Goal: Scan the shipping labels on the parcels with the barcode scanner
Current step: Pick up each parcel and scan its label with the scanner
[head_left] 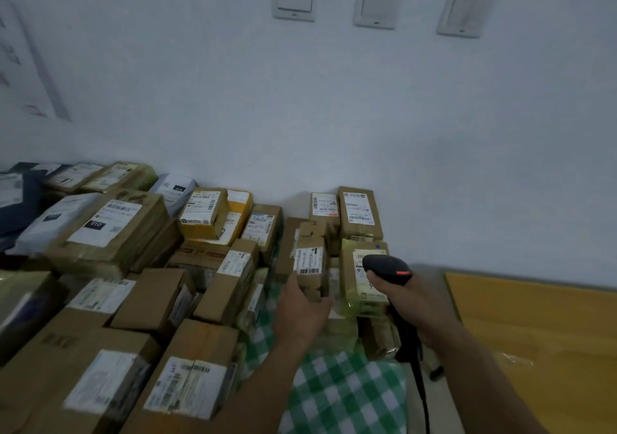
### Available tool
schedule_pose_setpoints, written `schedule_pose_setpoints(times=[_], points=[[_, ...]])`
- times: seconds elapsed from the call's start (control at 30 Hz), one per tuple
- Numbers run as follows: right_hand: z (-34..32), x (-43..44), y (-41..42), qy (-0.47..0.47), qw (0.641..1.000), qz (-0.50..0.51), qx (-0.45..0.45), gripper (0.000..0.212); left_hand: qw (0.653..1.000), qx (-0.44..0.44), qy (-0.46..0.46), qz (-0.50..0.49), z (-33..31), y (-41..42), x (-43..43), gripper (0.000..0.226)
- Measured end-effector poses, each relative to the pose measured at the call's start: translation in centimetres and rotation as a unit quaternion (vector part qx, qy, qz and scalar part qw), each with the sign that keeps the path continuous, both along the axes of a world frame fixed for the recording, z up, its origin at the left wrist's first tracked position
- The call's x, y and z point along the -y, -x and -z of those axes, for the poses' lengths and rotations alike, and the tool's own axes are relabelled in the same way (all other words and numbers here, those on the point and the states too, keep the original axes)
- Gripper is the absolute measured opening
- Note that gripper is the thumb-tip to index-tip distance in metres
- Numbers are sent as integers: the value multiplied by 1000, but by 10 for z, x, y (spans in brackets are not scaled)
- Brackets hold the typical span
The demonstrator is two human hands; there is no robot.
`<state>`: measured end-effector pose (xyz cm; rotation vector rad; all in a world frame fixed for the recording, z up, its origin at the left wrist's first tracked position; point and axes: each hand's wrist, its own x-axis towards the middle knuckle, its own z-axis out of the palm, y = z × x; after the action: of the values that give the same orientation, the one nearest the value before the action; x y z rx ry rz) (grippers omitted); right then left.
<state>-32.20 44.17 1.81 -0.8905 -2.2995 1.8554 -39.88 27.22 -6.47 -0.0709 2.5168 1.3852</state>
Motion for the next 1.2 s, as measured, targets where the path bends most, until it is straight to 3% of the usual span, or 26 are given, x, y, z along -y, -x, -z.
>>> schedule_pose_setpoints(times=[0.2, 0.37, 0.6, 0.73, 0.83, 0.93, 1.1, 1.2], points=[[-13, 28, -15, 43, 999, -23, -25, 20, 995, -25, -90, -31, -32, -49, 43, 71], [-14, 73, -26, 63, 994, -26, -87, 58, 977, -35, -212, -14, -54, -96, 79, 86], [-16, 107, -47, 37, 985, -12, -171, 53, 956, -39, -291, 0, -60, -130, 83, 82], [-25, 101, -49, 84, 983, -40, -161, 50, 935, -2, -355, -23, -74, -120, 99, 68], [-31, 97, -52, 105, 978, -101, -151, 47, 929, 16, -369, 31, -80, -105, 110, 76], [-40, 99, -54, 91, 977, -119, -152, 48, 928, -2, -362, 89, -80, -95, 114, 80], [-45, 98, -54, -60, 991, -74, -98, 50, 938, -63, -337, 58, -72, -76, 114, 89], [-49, 98, -58, -89, 987, -112, -68, 43, 943, -85, -318, 52, -66, -60, 112, 93]])
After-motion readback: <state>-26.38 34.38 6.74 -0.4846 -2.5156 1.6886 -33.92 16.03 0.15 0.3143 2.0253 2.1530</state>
